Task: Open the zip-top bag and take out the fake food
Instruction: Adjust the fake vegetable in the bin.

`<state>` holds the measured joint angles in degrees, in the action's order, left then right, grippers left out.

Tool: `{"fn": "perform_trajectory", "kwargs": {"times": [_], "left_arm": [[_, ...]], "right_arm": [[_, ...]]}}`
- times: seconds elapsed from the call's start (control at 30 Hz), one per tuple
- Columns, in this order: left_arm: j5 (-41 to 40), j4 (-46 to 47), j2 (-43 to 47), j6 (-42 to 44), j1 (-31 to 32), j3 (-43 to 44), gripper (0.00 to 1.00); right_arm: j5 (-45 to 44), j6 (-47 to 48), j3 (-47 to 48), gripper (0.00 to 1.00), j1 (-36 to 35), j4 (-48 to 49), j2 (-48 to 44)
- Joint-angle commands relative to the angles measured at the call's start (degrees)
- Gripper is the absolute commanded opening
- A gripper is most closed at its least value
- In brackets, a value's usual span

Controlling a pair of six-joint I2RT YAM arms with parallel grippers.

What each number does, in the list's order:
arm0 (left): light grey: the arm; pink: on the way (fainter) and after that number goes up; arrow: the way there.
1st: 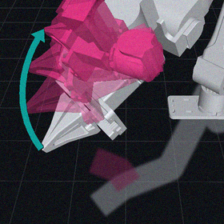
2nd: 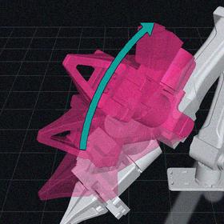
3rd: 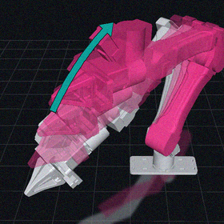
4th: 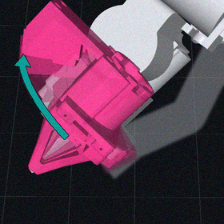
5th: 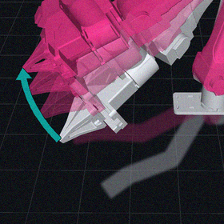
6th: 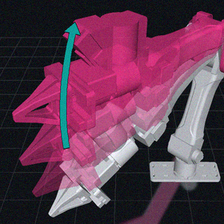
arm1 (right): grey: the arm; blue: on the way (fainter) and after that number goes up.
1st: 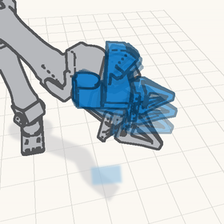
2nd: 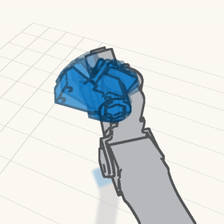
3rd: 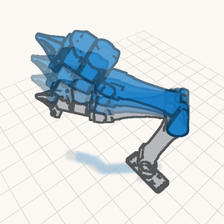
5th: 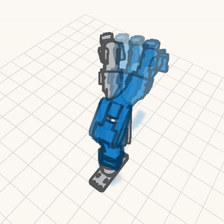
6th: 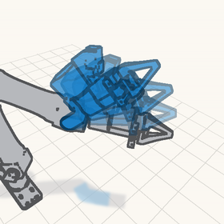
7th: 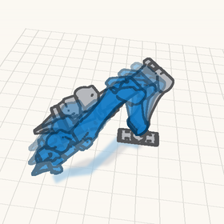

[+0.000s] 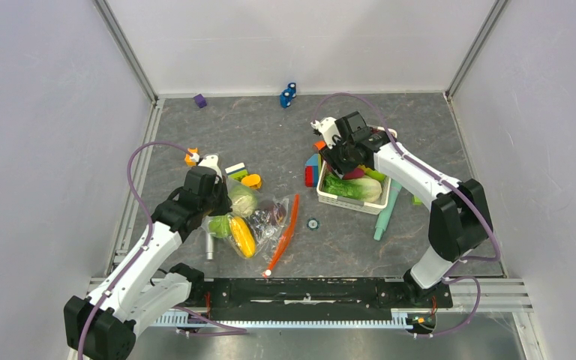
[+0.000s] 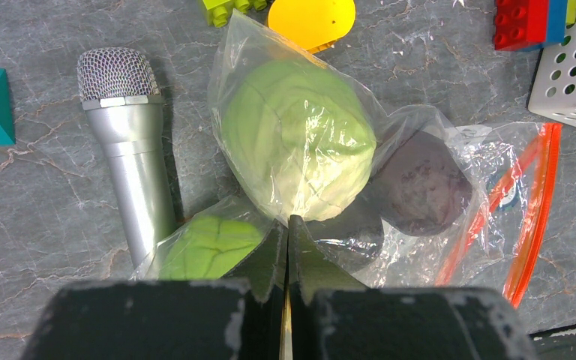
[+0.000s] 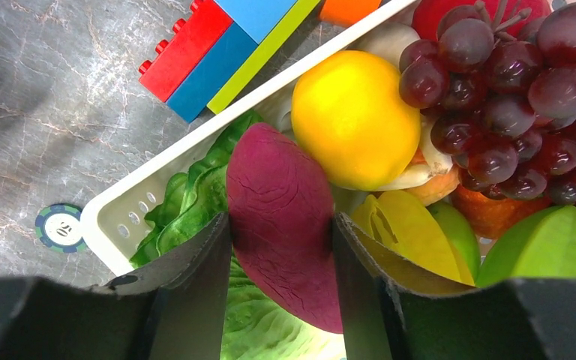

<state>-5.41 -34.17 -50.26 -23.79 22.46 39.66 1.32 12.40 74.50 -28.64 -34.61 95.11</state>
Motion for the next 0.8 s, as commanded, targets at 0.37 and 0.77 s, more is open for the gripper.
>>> {"fn": "perform_trajectory", "kwargs": {"times": [0.37, 0.77], "left_arm": [[0.86, 1.39, 0.11, 2.17, -0.40, 1.40, 0.02], [0.77, 1.35, 0.08, 2.18, -0.39, 1.43, 0.02]], "right_arm": [[-0.40, -1.04, 1.39, 0.53, -0.09, -3.55, 0.34], [-0.88, -2.65, 6.95, 0.76, -0.07, -3.22, -4.65]]}}
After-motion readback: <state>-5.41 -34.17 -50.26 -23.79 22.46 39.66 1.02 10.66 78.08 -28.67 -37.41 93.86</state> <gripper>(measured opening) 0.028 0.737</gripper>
